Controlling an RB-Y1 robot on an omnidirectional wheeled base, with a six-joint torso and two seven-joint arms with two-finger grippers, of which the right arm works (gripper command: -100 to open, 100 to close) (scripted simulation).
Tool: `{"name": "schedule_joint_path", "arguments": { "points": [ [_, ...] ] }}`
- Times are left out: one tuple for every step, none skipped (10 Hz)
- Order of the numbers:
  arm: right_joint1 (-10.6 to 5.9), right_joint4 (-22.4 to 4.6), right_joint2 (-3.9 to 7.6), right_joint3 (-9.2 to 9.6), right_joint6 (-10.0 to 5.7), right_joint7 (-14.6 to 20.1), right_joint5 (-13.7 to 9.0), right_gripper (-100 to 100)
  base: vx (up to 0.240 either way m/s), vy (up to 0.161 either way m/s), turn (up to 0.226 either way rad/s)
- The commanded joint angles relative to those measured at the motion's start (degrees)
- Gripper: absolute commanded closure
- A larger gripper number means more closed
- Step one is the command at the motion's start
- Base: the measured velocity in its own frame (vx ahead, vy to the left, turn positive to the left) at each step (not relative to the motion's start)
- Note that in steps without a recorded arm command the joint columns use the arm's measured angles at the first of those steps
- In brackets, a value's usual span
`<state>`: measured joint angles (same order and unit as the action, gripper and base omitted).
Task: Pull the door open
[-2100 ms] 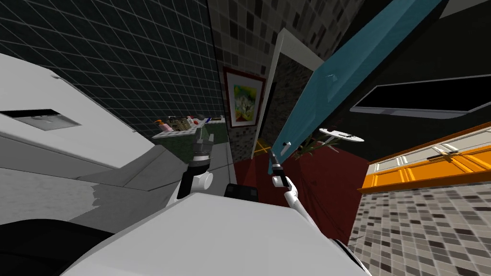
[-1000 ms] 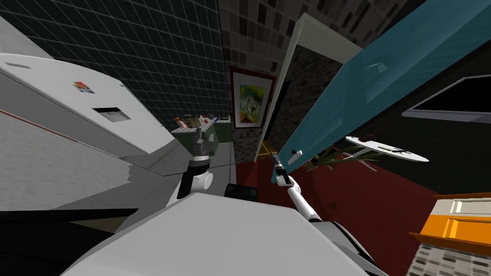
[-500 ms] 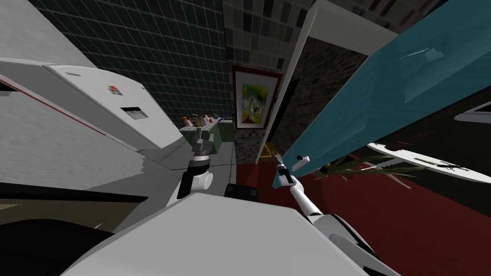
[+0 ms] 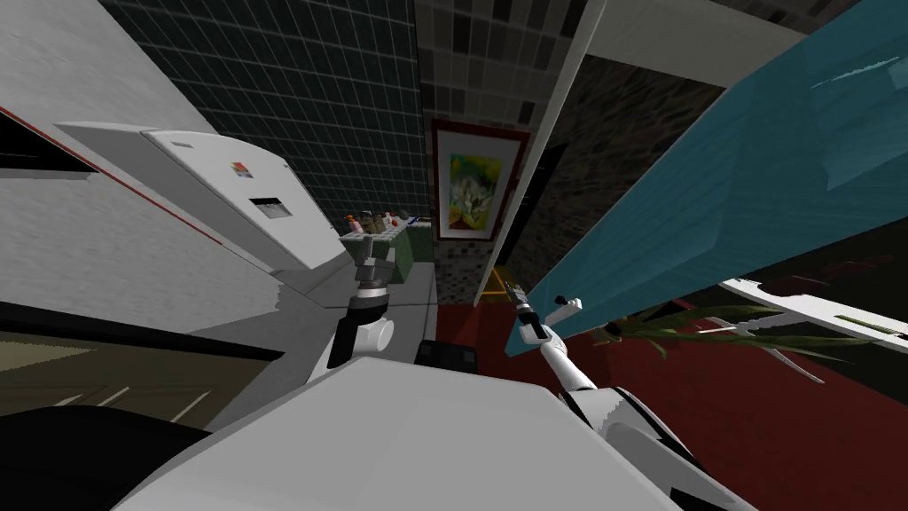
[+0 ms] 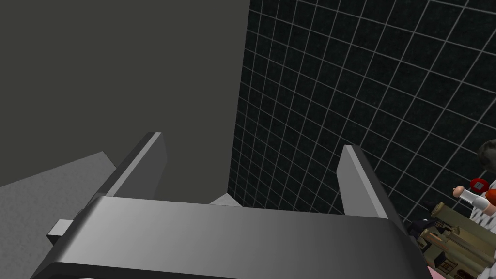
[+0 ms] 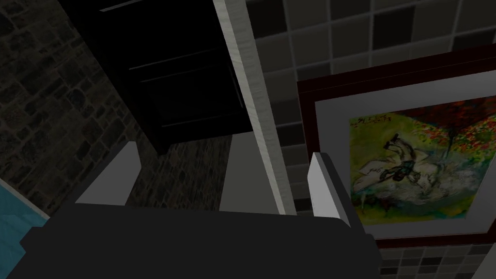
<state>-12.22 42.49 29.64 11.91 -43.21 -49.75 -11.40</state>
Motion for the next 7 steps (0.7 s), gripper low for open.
{"name": "schedule_joint_path", "arguments": {
  "points": [
    [-0.97, -2.15, 0.74, 0.34, -0.38, -1.11, -0.18, -100, 0.025, -0.064, 0.141],
    [-1.58, -3.49, 1.17, 0.55, -0.58, -1.83, -0.30, -100, 0.040, -0.068, 0.144],
    [-2.78, -6.16, 2.05, 0.96, -0.96, -3.25, -0.53, -100, 0.068, -0.098, 0.254],
    [-3.35, -7.43, 2.46, 1.16, -1.14, -3.93, -0.63, -100, 0.063, -0.115, 0.187],
    [-4.31, -9.56, 3.16, 1.49, -1.45, -5.06, -0.82, -100, 0.061, -0.119, 0.182],
    [-5.27, -11.70, 3.85, 1.82, -1.76, -6.20, -1.00, -100, 0.056, -0.126, 0.201],
    [-6.06, -13.43, 4.42, 2.08, -2.01, -7.12, -1.15, -100, 0.049, -0.122, 0.175]
  ]
}}
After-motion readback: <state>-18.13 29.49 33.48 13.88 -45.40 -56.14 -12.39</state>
